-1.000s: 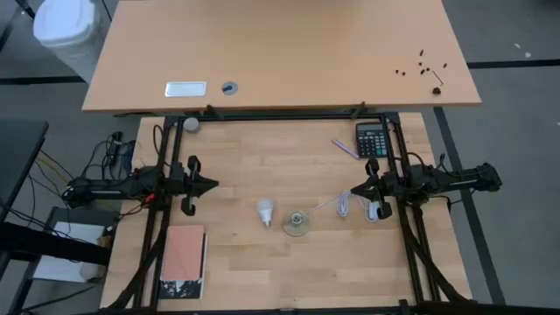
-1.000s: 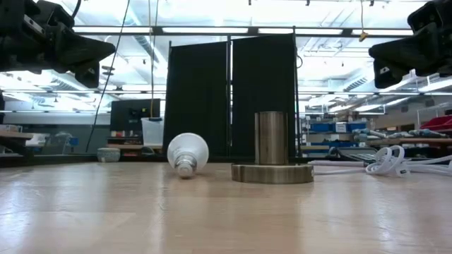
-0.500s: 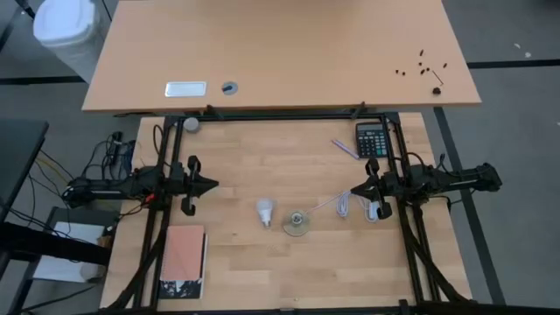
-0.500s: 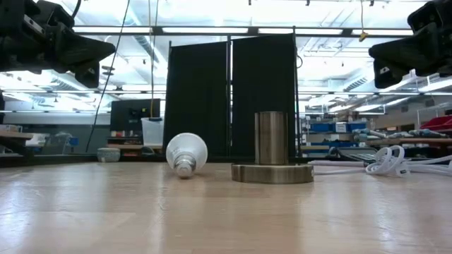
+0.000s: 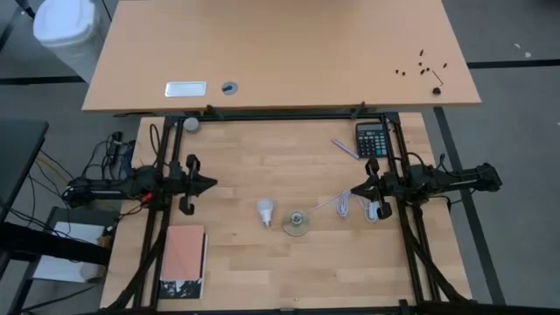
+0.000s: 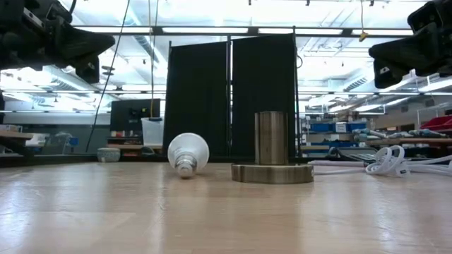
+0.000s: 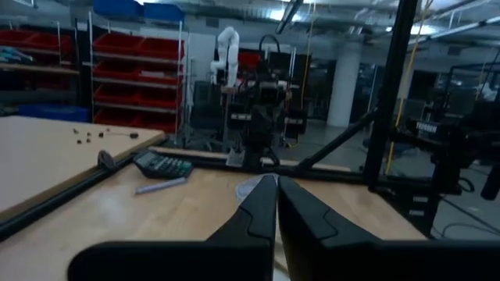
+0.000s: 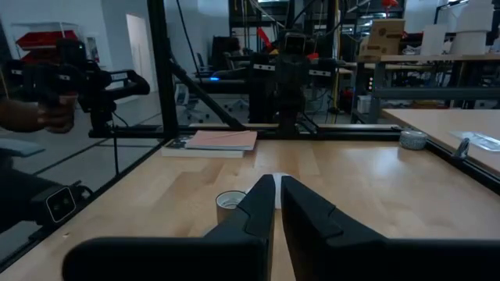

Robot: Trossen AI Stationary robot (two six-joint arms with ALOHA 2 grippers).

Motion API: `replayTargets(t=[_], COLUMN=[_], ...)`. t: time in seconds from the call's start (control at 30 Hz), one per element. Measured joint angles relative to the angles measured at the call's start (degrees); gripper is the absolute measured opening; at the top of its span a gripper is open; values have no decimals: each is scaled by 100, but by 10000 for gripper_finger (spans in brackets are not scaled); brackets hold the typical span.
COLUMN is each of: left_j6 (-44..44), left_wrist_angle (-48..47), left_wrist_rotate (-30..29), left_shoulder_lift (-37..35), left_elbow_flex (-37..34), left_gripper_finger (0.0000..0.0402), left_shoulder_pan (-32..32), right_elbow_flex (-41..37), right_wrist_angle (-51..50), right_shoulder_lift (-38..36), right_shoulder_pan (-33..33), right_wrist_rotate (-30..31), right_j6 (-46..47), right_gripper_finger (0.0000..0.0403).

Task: Screw lightbulb
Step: Insert the lightbulb on the lamp

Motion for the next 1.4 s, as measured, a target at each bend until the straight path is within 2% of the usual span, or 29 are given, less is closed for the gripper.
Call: replayTargets(t=[0.33, 0.43, 0.53, 0.67, 0.8, 0.97, 1.13, 1.27, 1.33, 1.4], left_j6=[-6, -320, -685, -1040, -1071, -871, -213, 363, 578, 687], left_wrist_angle=[125, 75, 72, 68, 75, 48, 325, 389, 383, 378], left_wrist_rotate=[-24, -77, -541, -1058, -987, -891, -1120, -1298, -1222, -888], left_shoulder_lift=[0, -2, 0, 10, 113, 546, 1297, 1889, 2101, 2245], left_elbow_flex=[2, 2, 2, 2, 5, 205, 669, 1130, 1310, 1476], left_gripper_finger=[21, 21, 21, 21, 21, 21, 21, 24, 26, 28], left_shoulder_pan=[0, 0, 0, 0, -1, -2, -2, -2, -1, -2], right_elbow_flex=[0, 0, -1, -1, 0, 1, 10, 383, 683, 1026], right_wrist_angle=[3, 90, 339, 730, 1104, 1716, 2535, 2788, 2793, 2787], right_shoulder_lift=[0, 0, 0, 0, 7, 159, 768, 1650, 2190, 2796], right_shoulder_pan=[0, 0, 2, 0, 0, 0, 13, 189, 317, 453], right_wrist_rotate=[0, 0, 4, 325, 694, 548, 225, 201, 205, 279], right_j6=[0, 2, 141, 704, 1106, 1134, 1402, 1472, 1413, 1292], right_gripper_finger=[35, 35, 35, 35, 35, 35, 35, 35, 35, 35])
